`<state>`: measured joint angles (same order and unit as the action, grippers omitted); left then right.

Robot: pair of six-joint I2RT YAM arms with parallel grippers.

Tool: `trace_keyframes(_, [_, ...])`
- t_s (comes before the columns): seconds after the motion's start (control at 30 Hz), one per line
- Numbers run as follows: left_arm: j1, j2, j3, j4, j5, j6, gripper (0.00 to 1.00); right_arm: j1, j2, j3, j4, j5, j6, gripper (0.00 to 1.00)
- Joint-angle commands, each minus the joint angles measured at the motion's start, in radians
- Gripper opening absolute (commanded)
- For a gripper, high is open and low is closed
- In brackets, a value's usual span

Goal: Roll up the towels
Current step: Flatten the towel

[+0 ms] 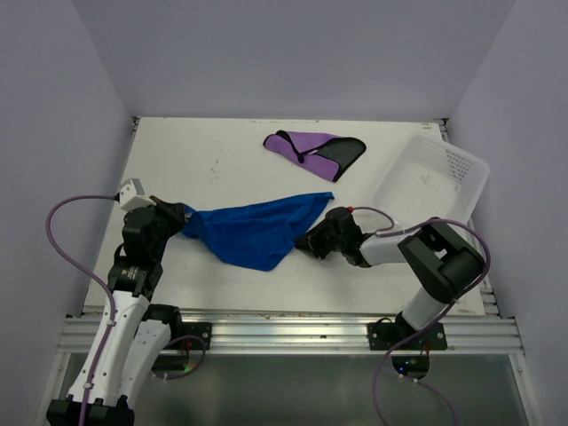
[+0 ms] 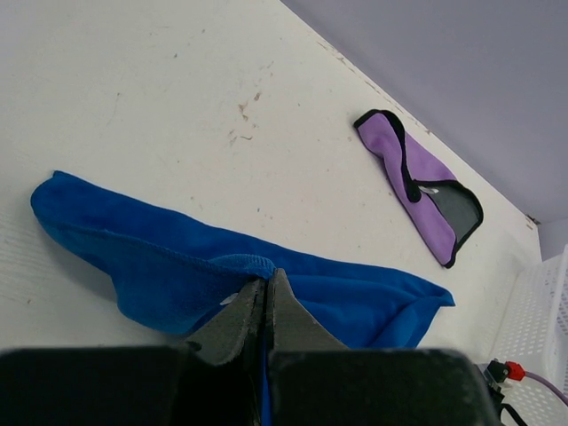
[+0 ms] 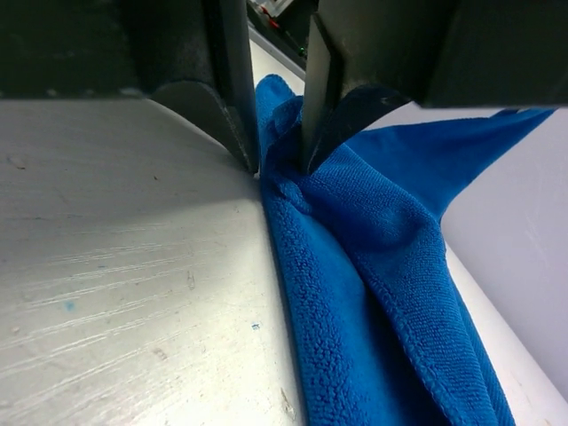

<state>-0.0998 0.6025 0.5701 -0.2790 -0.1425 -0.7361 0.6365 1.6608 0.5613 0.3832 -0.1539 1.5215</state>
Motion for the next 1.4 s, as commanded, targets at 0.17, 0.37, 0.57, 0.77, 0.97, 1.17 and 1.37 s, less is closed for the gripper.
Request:
trace_keyframes(0.17, [-0.009,-0.013,-0.009,0.012,-0.006,0.033,0.0,0.022,-0.093,0.092,-0.196,0.086,-0.066,0.0])
trace_keyframes(0.37, [-0.009,-0.015,0.052,0.001,-0.031,0.081,0.0,0.022,-0.229,0.262,-0.498,0.152,-0.322,0.0])
trace_keyframes(0.57, [0.015,0.077,0.145,-0.016,0.047,0.069,0.0,-0.021,-0.36,0.4,-0.725,0.275,-0.524,0.0])
trace_keyframes(0.77, [0.15,0.216,0.198,0.093,0.3,-0.041,0.0,-0.213,-0.395,0.53,-0.829,0.203,-0.652,0.0])
trace_keyframes(0.97, [0.393,0.426,0.209,0.422,0.756,-0.323,0.0,-0.3,-0.267,0.768,-0.912,0.159,-0.767,0.0])
trace_keyframes(1.17, [0.526,0.578,0.342,0.535,0.915,-0.448,0.0,-0.369,-0.139,1.01,-0.958,0.134,-0.79,0.0])
trace_keyframes(1.37, [0.578,0.637,0.459,0.69,0.98,-0.635,0.0,-0.425,-0.085,1.215,-0.989,0.088,-0.796,0.0])
